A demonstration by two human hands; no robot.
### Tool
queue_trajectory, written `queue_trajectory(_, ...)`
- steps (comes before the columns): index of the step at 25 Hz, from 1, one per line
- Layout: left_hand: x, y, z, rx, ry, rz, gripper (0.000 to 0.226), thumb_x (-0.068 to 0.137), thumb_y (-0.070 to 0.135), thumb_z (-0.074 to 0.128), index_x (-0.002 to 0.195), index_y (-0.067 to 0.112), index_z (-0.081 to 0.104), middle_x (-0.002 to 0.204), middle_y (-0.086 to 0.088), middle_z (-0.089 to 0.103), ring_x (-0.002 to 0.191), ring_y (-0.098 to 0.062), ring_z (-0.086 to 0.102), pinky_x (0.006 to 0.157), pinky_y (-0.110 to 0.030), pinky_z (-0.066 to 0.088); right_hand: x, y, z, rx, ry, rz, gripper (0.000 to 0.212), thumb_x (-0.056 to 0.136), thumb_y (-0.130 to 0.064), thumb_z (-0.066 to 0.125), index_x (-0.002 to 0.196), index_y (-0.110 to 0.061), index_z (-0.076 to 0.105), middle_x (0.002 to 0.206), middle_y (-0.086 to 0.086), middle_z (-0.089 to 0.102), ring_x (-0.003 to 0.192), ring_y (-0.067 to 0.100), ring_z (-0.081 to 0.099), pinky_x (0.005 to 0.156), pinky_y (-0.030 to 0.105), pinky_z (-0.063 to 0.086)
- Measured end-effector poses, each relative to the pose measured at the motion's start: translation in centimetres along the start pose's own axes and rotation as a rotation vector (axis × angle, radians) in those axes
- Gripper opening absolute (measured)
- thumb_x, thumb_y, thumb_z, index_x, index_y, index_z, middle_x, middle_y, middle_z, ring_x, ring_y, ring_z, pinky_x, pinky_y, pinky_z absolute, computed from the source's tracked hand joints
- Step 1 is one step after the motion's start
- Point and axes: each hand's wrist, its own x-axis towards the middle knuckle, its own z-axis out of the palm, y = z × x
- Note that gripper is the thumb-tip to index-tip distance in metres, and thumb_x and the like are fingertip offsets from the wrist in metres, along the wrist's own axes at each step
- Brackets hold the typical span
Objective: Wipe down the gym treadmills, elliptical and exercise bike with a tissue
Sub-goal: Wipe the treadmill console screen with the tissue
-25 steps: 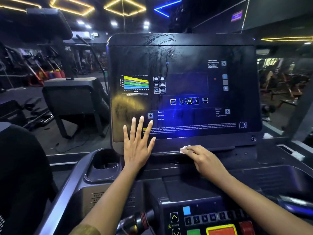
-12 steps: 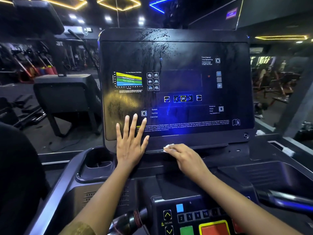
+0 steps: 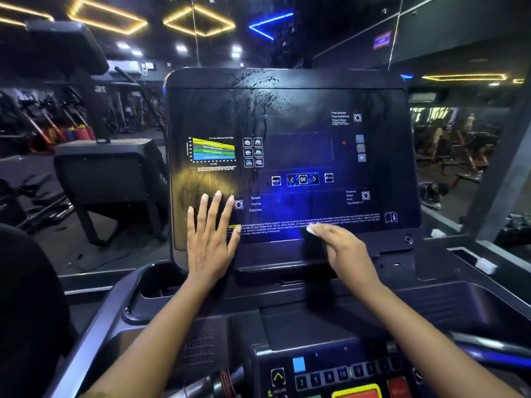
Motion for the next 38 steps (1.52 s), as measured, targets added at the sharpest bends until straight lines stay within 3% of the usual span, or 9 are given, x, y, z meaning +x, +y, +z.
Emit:
queue_trajectory(4,2.0,-2.6,0.1,0.076,-0.054,-0.009,0.061,0.099,0.049,0.019,0.149,0.014,0.025,0.155,-0.012,0.027,0.145,-0.027,0.014,0.116,-0.047,0.004,6.9,-4.4,3.0,0.076,0.123,-0.083,0.042,0.079,0.004,0.047,0.113,-0.011,0.066,0.113,0.005,0.067,0.099,0.023,0.063,0.082,0.033,0.051)
queue_trajectory(9,1.5,-2.9,0.4,0.111,-0.062,0.007,0.064,0.099,0.051,0.012,0.15,0.014,0.022,0.157,-0.01,0.021,0.145,-0.028,0.015,0.116,-0.05,0.01,10.6,-6.9,6.5,0.01,0.002,-0.306,0.036,0.089,-0.003,0.036,0.112,-0.005,0.064,0.113,0.007,0.062,0.097,0.022,0.054,0.054,0.034,0.056)
queue_trajectory(13,1.5,-2.9,0.3,0.1,-0.057,0.003,0.063,0.1,0.051,0.012,0.15,0.015,0.022,0.157,-0.009,0.021,0.145,-0.028,0.015,0.116,-0.051,0.012,7.0,-5.7,6.0,-0.081,-0.037,-0.5,0.033,0.088,-0.002,0.037,0.108,-0.004,0.064,0.108,0.006,0.063,0.083,0.018,0.05,0.04,0.028,0.049)
queue_trajectory(17,1.4,-2.7,0.3,0.1,-0.078,-0.004,0.064,0.1,0.051,0.01,0.15,0.014,0.023,0.158,-0.009,0.02,0.146,-0.027,0.014,0.116,-0.052,0.013,2.0,-3.5,5.1,-0.117,-0.138,-0.695,0.036,0.086,-0.005,0.04,0.112,-0.007,0.064,0.11,0.002,0.062,0.088,0.017,0.05,0.045,0.024,0.049)
queue_trajectory(21,1.3,-2.8,0.2,0.1,-0.094,-0.012,0.064,0.1,0.051,0.009,0.151,0.014,0.02,0.158,-0.008,0.017,0.146,-0.027,0.013,0.115,-0.052,0.014,7.8,-1.8,3.3,-0.049,0.02,-0.485,0.034,0.086,-0.003,0.04,0.106,-0.004,0.068,0.109,0.009,0.065,0.095,0.025,0.057,0.06,0.032,0.056)
queue_trajectory(24,1.3,-2.8,0.2,0.101,-0.095,-0.011,0.064,0.099,0.051,0.01,0.151,0.014,0.018,0.159,-0.008,0.014,0.147,-0.027,0.011,0.115,-0.053,0.015,12.2,-1.4,2.5,-0.091,0.094,-0.327,0.036,0.086,-0.005,0.037,0.106,-0.001,0.067,0.106,0.01,0.066,0.088,0.029,0.061,0.058,0.036,0.056)
queue_trajectory(32,1.3,-2.8,0.3,0.101,-0.096,-0.014,0.064,0.099,0.051,0.011,0.151,0.015,0.02,0.158,-0.008,0.018,0.146,-0.028,0.015,0.115,-0.053,0.015,0.8,0.0,5.1,-0.068,-0.127,-0.532,0.039,0.087,-0.004,0.037,0.122,-0.01,0.055,0.123,0.002,0.053,0.096,0.02,0.051,0.047,0.031,0.053)
queue_trajectory(35,1.3,-2.8,0.3,0.098,-0.097,-0.013,0.064,0.099,0.051,0.01,0.151,0.015,0.021,0.158,-0.008,0.018,0.146,-0.028,0.014,0.116,-0.052,0.013,3.8,-0.4,3.7,-0.037,-0.06,-0.531,0.037,0.098,-0.008,0.03,0.113,-0.006,0.064,0.114,0.007,0.062,0.099,0.022,0.053,0.059,0.032,0.056)
queue_trajectory(38,1.3,-2.8,0.3,0.1,-0.094,-0.013,0.064,0.099,0.051,0.011,0.151,0.015,0.022,0.158,-0.008,0.018,0.146,-0.028,0.014,0.116,-0.052,0.013,12.0,-1.9,2.9,-0.032,0.094,-0.378,0.034,0.093,-0.006,0.037,0.111,-0.001,0.066,0.111,0.013,0.065,0.097,0.03,0.06,0.076,0.037,0.053)
